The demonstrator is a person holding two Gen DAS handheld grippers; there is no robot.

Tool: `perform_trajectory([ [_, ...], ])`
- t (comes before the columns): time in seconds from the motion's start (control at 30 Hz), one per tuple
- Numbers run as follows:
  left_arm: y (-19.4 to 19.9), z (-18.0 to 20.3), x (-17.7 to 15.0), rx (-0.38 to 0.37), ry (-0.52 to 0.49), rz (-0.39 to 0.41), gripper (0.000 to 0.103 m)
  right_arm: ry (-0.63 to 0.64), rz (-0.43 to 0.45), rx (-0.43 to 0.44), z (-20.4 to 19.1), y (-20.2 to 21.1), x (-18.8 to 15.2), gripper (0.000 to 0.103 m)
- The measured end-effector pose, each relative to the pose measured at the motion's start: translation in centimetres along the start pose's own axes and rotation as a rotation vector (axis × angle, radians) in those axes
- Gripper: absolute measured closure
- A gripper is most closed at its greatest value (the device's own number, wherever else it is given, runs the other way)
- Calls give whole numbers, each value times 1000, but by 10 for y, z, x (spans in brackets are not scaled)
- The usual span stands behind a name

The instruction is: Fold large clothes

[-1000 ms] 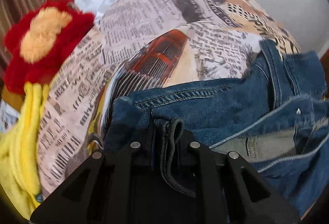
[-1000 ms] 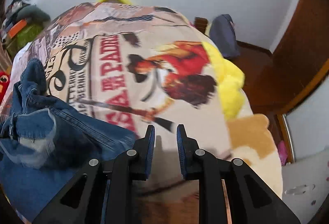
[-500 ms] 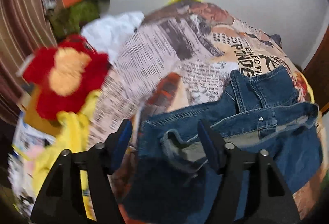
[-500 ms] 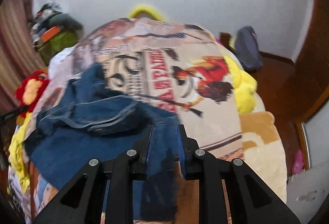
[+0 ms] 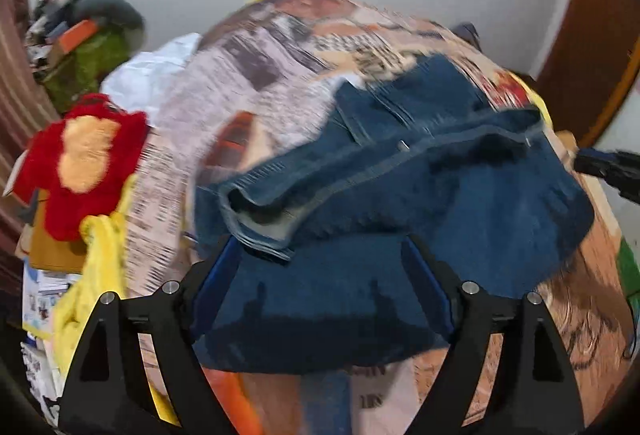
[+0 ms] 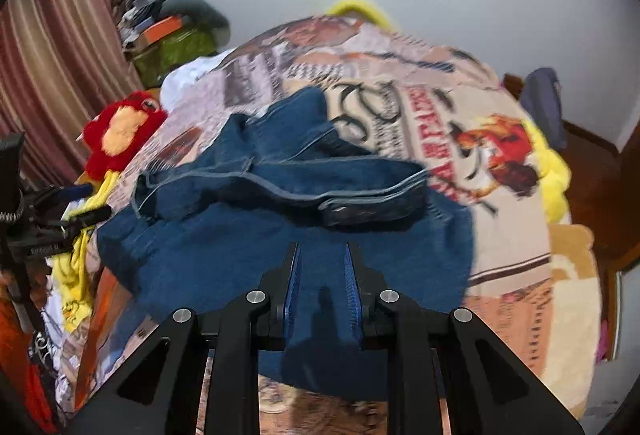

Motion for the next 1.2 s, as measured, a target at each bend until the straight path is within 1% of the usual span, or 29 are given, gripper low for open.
perform_trajectory([
  [0.07,-10,15,-12,2,-43,-22,20,-3,-33,17,-6,-15,-5,86],
  [0.13,-24,26,-24,-2,-70,-64,20,-7,-67,30,-10,-30,-10,86],
  [0.23,-43,33,-38,-17,-85,-118,20,-16,-135,50,-13,-57,-17,86],
  [0.27,-48,33,-42,-16,-85,-125,20,-12,-163,51,-14,-67,-21,86],
  [0.33,-60,31,-46,-24,-73,-147,19,-2,-191,40,-13,-81,-23,86],
  [0.47,-76,19,-35,-37,-27,-168,18,22,-191,26,-10,-98,-17,86],
  [0.53,-84,13,-25,-26,-25,-171,18,29,-199,32,-9,-104,-11,86],
  [0.6,-96,4,-12,1,-33,-172,18,38,-207,43,-6,-111,0,86],
  [0.73,-118,-16,10,74,-21,-191,18,13,-178,12,11,-116,26,86],
  [0.77,-122,-23,17,86,-2,-187,18,-1,-163,14,15,-115,33,86],
  [0.8,-124,-28,23,79,19,-184,18,-23,-147,25,20,-114,41,86],
  [0.83,-126,-34,29,77,48,-180,18,-55,-130,32,27,-113,48,86],
  [0.9,-128,-50,41,125,105,-169,18,-134,-62,7,42,-106,64,86],
  [0.97,-127,-62,53,145,154,-151,18,-207,-4,34,52,-100,75,86],
  [1.03,-122,-70,61,166,183,-137,18,-266,7,55,56,-96,80,86],
  [1.07,-117,-75,67,184,195,-112,18,-272,8,54,54,-94,80,86],
  [1.1,-115,-80,72,199,198,-91,18,-255,9,41,49,-91,81,86],
  [1.13,-105,-83,77,220,193,-57,18,-228,10,23,44,-88,81,86],
  [1.2,-88,-86,82,225,182,-22,18,-127,10,-20,24,-80,79,86],
])
Point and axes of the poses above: each gripper's, at about its wrist camera, not at the fingertips, and y roughly against the way its jaws point, z to its right, x to its top, the point moved 5 cm from there along -y, roughly the way its jaws point, and after that the axes turned 15 degrees about x, right-handed, at the moved point
